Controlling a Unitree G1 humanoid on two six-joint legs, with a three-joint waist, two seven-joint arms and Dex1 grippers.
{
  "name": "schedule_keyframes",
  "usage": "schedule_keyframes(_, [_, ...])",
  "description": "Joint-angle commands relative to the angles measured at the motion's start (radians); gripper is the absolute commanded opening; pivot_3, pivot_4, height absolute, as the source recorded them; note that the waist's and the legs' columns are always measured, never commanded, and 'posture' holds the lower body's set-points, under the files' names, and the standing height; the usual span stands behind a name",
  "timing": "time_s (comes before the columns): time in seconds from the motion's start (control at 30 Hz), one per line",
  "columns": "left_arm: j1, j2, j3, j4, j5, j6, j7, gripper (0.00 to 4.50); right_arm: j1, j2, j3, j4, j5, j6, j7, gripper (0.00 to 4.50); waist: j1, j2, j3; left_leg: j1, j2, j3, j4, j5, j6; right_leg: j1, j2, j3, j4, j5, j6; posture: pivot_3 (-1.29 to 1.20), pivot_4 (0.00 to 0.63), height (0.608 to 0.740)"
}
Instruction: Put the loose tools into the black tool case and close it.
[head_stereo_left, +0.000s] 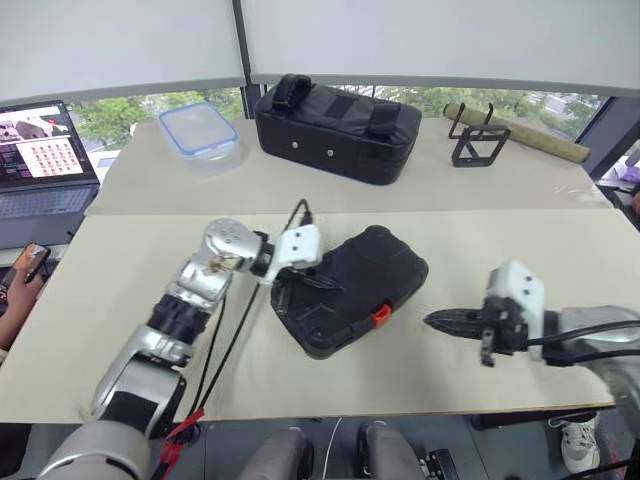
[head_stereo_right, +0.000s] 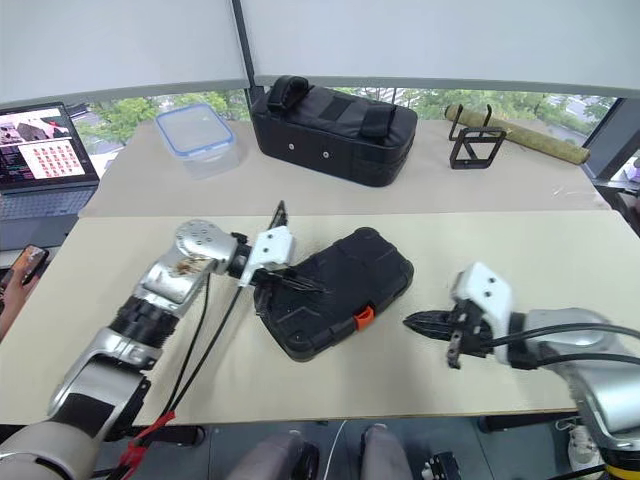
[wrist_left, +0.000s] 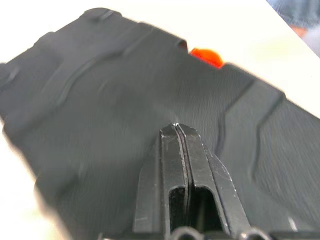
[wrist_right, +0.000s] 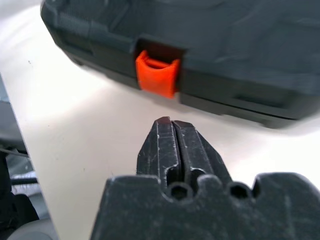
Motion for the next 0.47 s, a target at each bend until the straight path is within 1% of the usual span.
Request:
schedule_keyframes(0.03, [0.089, 0.145, 0.106, -0.106, -0.081, 0.138, -0.042, 1.56, 0.036, -0.06, -0.178, 0.035, 0.109, 0.012, 0.135, 1.84, -0.007, 0.0, 0.0, 0.0, 0.0, 0.0, 0.0, 0.0, -0.001, 0.0, 0.0, 0.0, 0.0, 0.0, 0.0, 0.0, 0.15, 0.722])
schedule_keyframes(0.07, [0.11, 0.179, 0.136, -0.143, -0.115, 0.174, -0.053, 1.98, 0.044, -0.071, -0.205, 0.052, 0.124, 0.016, 0.157, 2.18, -0.009, 0.001, 0.0, 0.0, 0.001, 0.0, 0.0, -0.001, -0.001, 0.0, 0.001, 0.0, 0.0, 0.0, 0.0, 0.0, 0.15, 0.722])
schedule_keyframes(0.13, [0.198, 0.3, 0.266, -0.246, -0.235, 0.299, -0.094, 2.73, 0.054, -0.104, -0.28, 0.109, 0.162, 0.038, 0.212, 2.87, -0.01, 0.001, 0.003, 0.0, 0.001, 0.0, 0.0, -0.001, -0.001, 0.0, 0.001, 0.0, 0.0, 0.0, 0.0, 0.0, 0.15, 0.722])
schedule_keyframes(0.17, [0.229, 0.337, 0.305, -0.281, -0.273, 0.338, -0.102, 3.08, 0.059, -0.115, -0.3, 0.126, 0.17, 0.042, 0.231, 3.24, -0.012, 0.002, 0.006, 0.0, 0.001, 0.0, 0.0, -0.002, -0.002, -0.001, 0.001, 0.0, 0.0, 0.0, 0.0, 0.0, 0.15, 0.722])
schedule_keyframes(0.2, [0.314, 0.408, 0.384, -0.343, -0.327, 0.401, -0.126, 3.42, 0.073, -0.132, -0.321, 0.132, 0.172, 0.038, 0.262, 3.53, -0.01, 0.002, 0.008, -0.001, 0.001, 0.001, 0.0, -0.002, -0.003, -0.002, 0.001, 0.0, 0.0, 0.0, 0.0, 0.0, 0.15, 0.722])
schedule_keyframes(0.23, [0.373, 0.453, 0.433, -0.385, -0.362, 0.441, -0.138, 3.86, 0.085, -0.143, -0.332, 0.133, 0.172, 0.031, 0.282, 3.9, -0.009, 0.002, 0.009, -0.001, 0.001, 0.0, 0.0, -0.002, -0.003, -0.002, 0.001, 0.0, 0.0, 0.0, 0.0, 0.0, 0.15, 0.722])
schedule_keyframes(0.3, [0.463, 0.495, 0.51, -0.447, -0.402, 0.488, -0.112, 4.48, 0.083, -0.151, -0.329, 0.134, 0.17, 0.015, 0.289, 4.49, -0.007, 0.003, 0.01, -0.003, 0.001, 0.001, -0.001, -0.003, -0.003, -0.005, 0.001, 0.0, 0.0, 0.0, -0.001, 0.0, 0.15, 0.722])
schedule_keyframes(0.37, [0.524, 0.495, 0.567, -0.485, -0.423, 0.503, -0.065, 4.48, 0.063, -0.153, -0.306, 0.131, 0.176, 0.016, 0.275, 4.49, 0.001, 0.005, 0.011, -0.001, 0.001, 0.0, -0.001, -0.004, -0.006, -0.004, 0.001, -0.001, -0.002, 0.0, -0.001, 0.0, 0.15, 0.722])
schedule_keyframes(0.47, [0.576, 0.487, 0.597, -0.533, -0.445, 0.505, -0.026, 4.48, 0.034, -0.156, -0.278, 0.144, 0.174, 0.015, 0.272, 4.49, 0.01, 0.007, 0.013, -0.001, 0.001, 0.0, -0.001, -0.006, -0.009, 0.002, -0.001, 0.0, -0.006, 0.0, 0.0, 0.0, 0.15, 0.722])
